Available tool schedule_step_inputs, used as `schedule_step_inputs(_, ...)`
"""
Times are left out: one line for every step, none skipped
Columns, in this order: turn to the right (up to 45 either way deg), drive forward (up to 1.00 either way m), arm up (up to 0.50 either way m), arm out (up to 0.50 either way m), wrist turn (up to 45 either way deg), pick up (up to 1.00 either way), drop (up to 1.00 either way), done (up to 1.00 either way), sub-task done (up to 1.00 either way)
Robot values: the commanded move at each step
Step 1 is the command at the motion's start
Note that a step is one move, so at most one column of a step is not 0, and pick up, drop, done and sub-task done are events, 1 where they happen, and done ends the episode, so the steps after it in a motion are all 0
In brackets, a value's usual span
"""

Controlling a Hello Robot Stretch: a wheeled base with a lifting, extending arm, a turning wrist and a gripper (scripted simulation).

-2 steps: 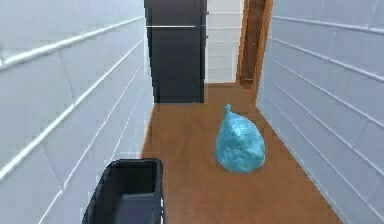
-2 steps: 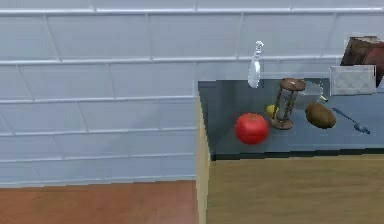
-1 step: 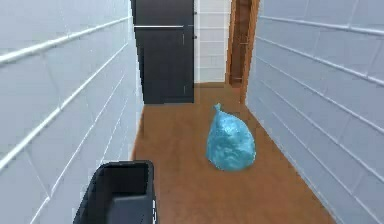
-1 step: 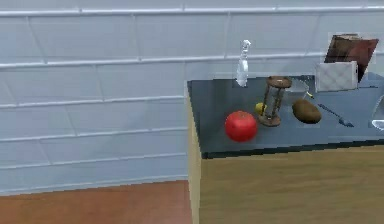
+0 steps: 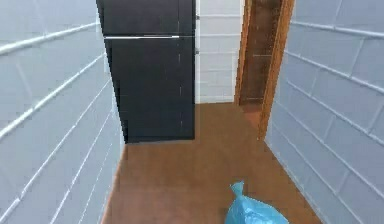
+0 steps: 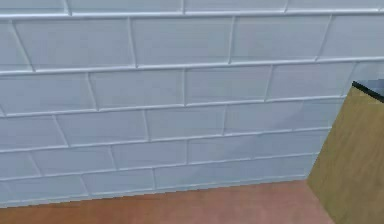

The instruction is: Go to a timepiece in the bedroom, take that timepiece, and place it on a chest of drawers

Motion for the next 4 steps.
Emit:
schedule_step_inputs(9.0, 0.0, 0.0, 0.0, 0.0, 0.0, 0.0, 0.0, 0.0)
schedule_step_inputs(0.0, 0.2, 0.0, 0.0, 0.0, 0.0, 0.0, 0.0, 0.0)
schedule_step_inputs(-39.0, 0.0, 0.0, 0.0, 0.0, 0.0, 0.0, 0.0, 0.0)
schedule_step_inputs(0.0, 0.3, 0.0, 0.0, 0.0, 0.0, 0.0, 0.0, 0.0)
